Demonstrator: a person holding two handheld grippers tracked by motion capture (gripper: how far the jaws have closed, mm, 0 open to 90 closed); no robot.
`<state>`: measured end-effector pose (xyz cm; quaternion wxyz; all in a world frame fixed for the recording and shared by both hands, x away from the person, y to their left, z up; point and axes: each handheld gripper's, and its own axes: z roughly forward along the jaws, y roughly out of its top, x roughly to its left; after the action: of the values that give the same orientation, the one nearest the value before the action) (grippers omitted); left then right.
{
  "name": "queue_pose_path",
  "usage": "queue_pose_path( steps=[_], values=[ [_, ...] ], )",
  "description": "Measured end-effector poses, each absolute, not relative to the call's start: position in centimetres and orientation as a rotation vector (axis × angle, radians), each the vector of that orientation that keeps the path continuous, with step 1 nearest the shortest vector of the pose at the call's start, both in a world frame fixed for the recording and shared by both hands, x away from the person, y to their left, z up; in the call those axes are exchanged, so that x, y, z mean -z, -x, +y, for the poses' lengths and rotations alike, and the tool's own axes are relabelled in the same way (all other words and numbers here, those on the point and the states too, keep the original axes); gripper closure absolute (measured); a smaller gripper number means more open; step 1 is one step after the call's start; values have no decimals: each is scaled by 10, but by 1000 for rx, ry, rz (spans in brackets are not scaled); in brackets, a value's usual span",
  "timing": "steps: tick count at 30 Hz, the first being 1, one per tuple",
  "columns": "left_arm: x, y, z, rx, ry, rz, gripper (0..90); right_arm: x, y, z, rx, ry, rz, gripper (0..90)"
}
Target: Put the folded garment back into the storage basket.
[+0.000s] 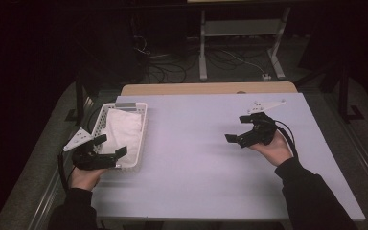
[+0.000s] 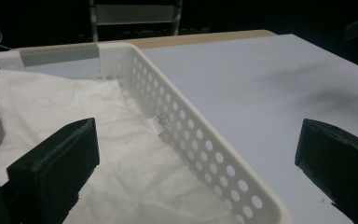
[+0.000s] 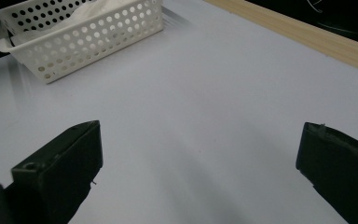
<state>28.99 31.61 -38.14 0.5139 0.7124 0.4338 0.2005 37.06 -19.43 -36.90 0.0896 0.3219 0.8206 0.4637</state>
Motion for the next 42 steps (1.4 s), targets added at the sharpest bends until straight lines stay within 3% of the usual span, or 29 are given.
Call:
queue_pose_path(
  steps=[42],
  values=[
    [398, -269, 314, -519, -1707, 1000, 0, 389, -331, -265, -1373, -1073, 2316, 0]
  ],
)
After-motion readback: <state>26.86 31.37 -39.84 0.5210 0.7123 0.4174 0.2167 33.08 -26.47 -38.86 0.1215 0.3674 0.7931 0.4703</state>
